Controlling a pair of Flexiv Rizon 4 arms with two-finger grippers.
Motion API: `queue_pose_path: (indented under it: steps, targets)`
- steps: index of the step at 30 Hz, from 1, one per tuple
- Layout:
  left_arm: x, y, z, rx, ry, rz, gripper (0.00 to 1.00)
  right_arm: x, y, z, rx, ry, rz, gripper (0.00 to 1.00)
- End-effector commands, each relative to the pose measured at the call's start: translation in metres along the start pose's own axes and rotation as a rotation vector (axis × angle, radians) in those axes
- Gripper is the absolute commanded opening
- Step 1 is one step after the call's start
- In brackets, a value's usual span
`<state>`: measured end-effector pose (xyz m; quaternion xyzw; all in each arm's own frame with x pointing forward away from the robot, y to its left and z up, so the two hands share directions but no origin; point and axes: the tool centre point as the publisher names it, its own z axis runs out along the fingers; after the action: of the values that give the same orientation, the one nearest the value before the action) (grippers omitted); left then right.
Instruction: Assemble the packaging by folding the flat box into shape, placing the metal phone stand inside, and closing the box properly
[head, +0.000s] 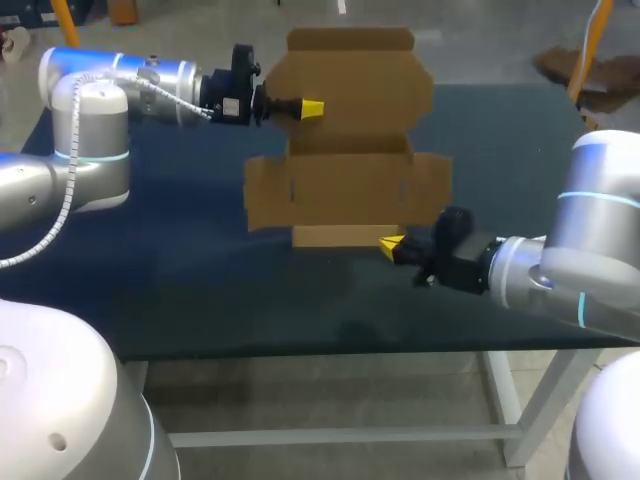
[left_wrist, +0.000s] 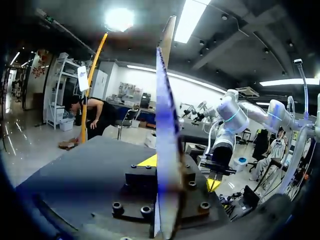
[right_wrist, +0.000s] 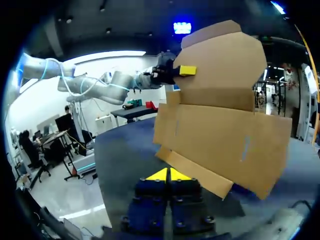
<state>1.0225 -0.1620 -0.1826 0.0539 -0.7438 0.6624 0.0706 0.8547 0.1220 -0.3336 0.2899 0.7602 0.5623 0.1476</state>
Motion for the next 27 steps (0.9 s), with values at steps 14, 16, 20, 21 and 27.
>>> queue_pose_path:
  steps: [14,16,20,21,27]
  targets:
    - [0.017,-0.023,-0.017,0.002,-0.002,0.008,0.00,0.007,0.006,0.020,-0.007,-0.013,-0.006,0.00]
    - [0.019,-0.023,-0.020,0.002,-0.010,0.001,0.00,0.008,0.006,0.022,-0.007,-0.011,-0.007,0.00]
    - [0.022,-0.023,-0.026,-0.006,-0.029,-0.017,0.00,0.009,0.008,0.025,-0.007,-0.003,-0.009,0.00]
    - [0.022,-0.022,-0.027,-0.006,-0.028,-0.017,0.00,0.010,0.008,0.026,-0.005,0.000,-0.011,0.00]
    - [0.016,-0.012,-0.035,0.001,-0.034,-0.035,0.00,0.012,0.009,0.034,-0.003,0.008,-0.011,0.00]
